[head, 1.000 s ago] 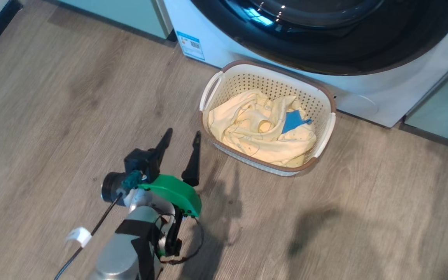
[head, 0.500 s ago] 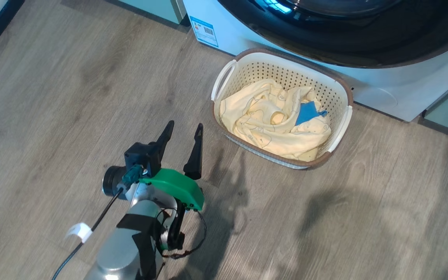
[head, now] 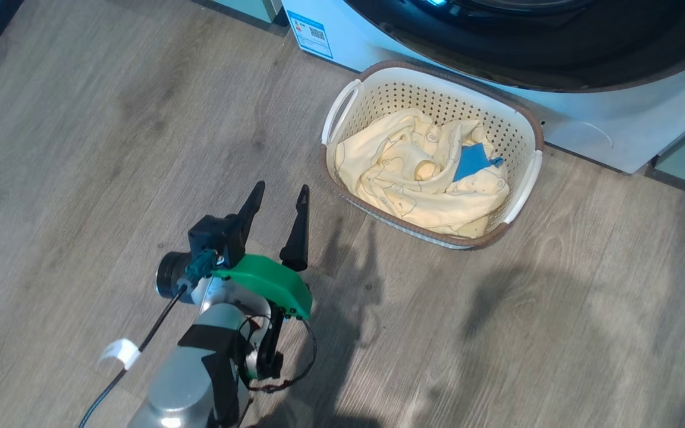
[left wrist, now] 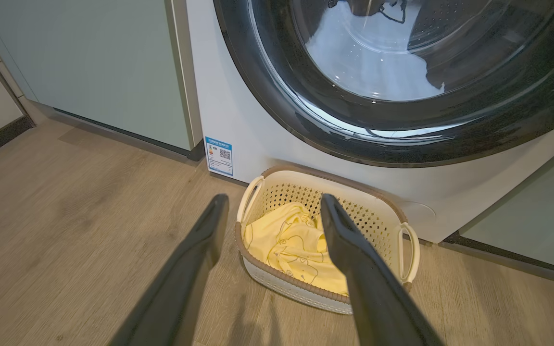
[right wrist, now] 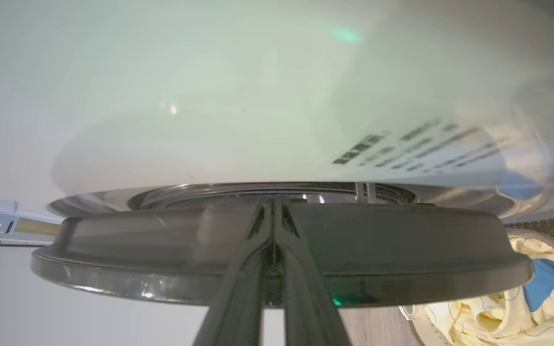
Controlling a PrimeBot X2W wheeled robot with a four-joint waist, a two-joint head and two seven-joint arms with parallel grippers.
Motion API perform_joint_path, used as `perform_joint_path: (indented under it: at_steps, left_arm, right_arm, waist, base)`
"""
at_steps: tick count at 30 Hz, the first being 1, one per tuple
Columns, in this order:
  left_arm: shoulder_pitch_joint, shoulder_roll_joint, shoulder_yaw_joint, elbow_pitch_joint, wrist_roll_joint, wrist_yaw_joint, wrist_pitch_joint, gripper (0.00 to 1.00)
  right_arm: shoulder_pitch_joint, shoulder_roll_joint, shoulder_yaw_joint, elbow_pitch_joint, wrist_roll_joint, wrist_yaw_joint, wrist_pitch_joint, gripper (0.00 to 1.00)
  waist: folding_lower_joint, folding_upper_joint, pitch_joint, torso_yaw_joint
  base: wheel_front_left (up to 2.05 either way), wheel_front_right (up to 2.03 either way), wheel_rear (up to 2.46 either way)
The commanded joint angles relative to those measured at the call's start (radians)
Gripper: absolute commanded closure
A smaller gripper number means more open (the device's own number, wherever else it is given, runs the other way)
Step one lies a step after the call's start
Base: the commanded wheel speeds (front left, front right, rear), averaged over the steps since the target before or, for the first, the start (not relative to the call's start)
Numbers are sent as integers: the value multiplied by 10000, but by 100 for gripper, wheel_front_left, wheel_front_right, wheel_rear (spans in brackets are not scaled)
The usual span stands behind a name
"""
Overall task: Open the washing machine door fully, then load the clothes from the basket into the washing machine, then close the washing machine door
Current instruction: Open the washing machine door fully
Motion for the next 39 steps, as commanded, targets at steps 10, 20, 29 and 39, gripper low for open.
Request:
perform_joint_path:
  at_steps: [10, 20, 29, 39]
  left_arm:
    - [-423, 173, 351, -419, -61, 51, -92, 0]
    - [-397, 173, 378, -432, -75, 84, -92, 0]
    - [-346, 173, 500, -290, 89, -6, -92, 0]
    - [42, 173, 847, -10, 623, -396, -92, 0]
  right_arm:
    - [-595, 160, 203, -323, -117, -27, 305, 100]
    - [-369, 282, 361, -706, 30, -27, 991, 100]
    - [185, 407, 486, -1029, 190, -27, 1603, 100]
    - [1512, 600, 639, -1439, 425, -27, 2408, 100]
  waist:
    - [0, 0, 175, 78]
    - [0, 0, 178, 9]
    - [0, 0, -146, -146]
    - [0, 0, -1088, -226]
  base:
    - [0, 0, 0]
    - [0, 0, 0]
    - [0, 0, 0]
    - [0, 0, 0]
